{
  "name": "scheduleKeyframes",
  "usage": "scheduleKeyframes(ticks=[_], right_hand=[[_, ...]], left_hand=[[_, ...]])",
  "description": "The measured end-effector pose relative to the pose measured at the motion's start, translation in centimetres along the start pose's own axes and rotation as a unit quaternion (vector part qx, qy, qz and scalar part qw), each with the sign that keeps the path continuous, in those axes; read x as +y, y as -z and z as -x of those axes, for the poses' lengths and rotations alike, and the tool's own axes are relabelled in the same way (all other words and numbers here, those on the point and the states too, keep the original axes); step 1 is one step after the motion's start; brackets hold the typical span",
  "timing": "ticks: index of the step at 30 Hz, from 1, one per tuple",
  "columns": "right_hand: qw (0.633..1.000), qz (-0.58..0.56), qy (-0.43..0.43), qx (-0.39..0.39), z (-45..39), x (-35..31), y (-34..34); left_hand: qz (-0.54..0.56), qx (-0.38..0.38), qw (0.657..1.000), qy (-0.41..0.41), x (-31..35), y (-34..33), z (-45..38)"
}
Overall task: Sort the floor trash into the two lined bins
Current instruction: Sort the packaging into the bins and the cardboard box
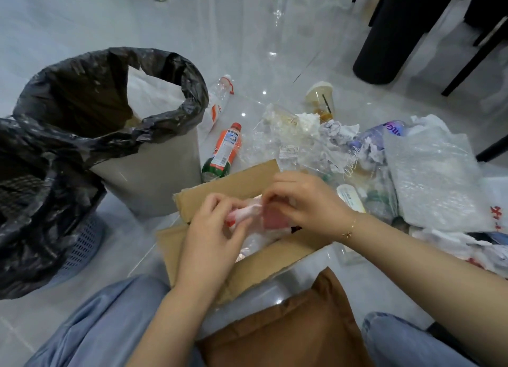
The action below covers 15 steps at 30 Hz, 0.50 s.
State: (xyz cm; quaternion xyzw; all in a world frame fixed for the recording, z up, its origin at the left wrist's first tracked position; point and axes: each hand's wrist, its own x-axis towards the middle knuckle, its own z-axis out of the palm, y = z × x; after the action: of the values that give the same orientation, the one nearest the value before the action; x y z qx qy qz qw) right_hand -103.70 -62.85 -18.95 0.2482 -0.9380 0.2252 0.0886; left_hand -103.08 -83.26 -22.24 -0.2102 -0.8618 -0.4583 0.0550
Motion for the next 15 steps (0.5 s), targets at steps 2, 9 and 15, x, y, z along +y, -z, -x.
scheduleKeyframes(ticks=[2, 9, 15], right_hand=[[0.996, -0.029, -0.033, -0.074, 0.7, -0.2, 0.0], [0.974, -0.034, -0.120, -0.190, 2.3, -0.6, 0.6], [0.945, -0.010, -0.132, -0.298, 1.9, -1.1, -1.0]], left_hand=[[0.016, -0.047, 0.999, 0.014, -0.5, 0.5, 0.1], [0.010, -0.165, 0.986, 0.038, 0.0, 0.8, 0.4], [-0.105, -0.270, 0.955, 0.064, 0.1, -0.3, 1.4]])
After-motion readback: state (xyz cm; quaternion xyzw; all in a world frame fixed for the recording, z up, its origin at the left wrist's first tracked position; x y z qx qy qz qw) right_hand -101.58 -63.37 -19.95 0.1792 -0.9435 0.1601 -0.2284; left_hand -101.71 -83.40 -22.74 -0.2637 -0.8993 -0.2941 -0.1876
